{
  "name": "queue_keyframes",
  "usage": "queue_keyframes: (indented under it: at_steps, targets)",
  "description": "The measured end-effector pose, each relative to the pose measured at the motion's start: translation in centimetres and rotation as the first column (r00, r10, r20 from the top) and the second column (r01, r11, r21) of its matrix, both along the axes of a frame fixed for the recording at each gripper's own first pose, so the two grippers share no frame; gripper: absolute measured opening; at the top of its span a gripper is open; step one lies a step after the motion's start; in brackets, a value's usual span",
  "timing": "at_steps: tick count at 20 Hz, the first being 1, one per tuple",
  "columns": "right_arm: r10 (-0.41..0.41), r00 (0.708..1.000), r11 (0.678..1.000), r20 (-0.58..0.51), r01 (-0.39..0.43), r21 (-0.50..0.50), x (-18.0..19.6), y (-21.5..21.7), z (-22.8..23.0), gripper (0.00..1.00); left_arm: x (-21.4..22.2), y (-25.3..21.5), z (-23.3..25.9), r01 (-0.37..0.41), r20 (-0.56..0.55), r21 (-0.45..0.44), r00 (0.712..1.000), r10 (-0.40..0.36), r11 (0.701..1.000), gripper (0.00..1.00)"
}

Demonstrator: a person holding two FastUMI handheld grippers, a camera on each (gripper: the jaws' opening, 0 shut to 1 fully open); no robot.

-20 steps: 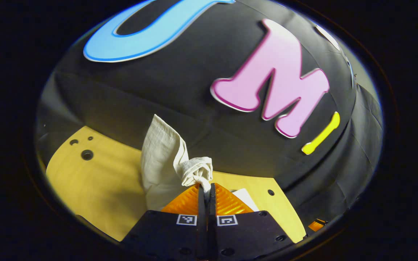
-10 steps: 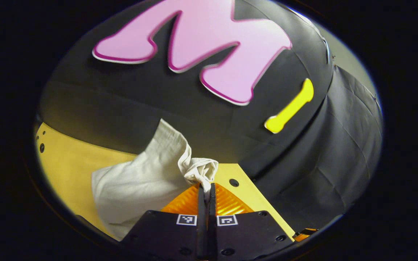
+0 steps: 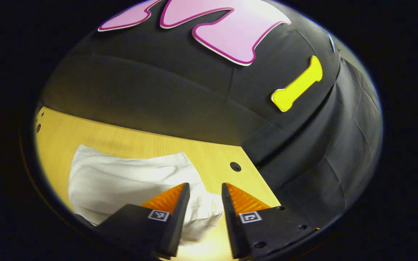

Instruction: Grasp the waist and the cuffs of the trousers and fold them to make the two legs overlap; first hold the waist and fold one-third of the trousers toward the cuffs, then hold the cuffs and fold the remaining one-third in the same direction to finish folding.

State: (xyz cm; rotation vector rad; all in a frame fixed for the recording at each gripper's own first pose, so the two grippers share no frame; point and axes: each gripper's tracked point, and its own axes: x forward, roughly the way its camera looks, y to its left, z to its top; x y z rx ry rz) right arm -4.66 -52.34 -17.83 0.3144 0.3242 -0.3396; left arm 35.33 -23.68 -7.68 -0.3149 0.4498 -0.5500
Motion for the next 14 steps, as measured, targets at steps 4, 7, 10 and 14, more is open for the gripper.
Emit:
queue_keyframes:
  at_steps: [4,7,10,14]
  targets:
    - [0.056,0.998,0.998,0.002,-0.056,-0.039,0.0,2.6,0.9,0.99,-4.4,5.9,2.1,-0.093,0.086,0.024,0.992,0.09,0.995,0.98]
    - [0.098,0.994,0.994,0.039,-0.096,-0.049,-0.6,5.1,3.4,0.99,-10.3,11.5,4.3,-0.151,0.172,0.049,0.975,0.141,0.987,0.98]
    - [0.152,0.986,0.984,0.066,-0.145,-0.1,-2.0,8.1,6.0,0.98,-17.4,17.9,6.5,-0.232,0.279,0.102,0.94,0.196,0.967,0.97]
    - [0.224,0.973,0.969,0.05,-0.217,-0.12,-5.1,12.4,8.1,0.99,-28.0,25.7,7.1,-0.37,0.307,0.105,0.895,0.324,0.923,0.97]
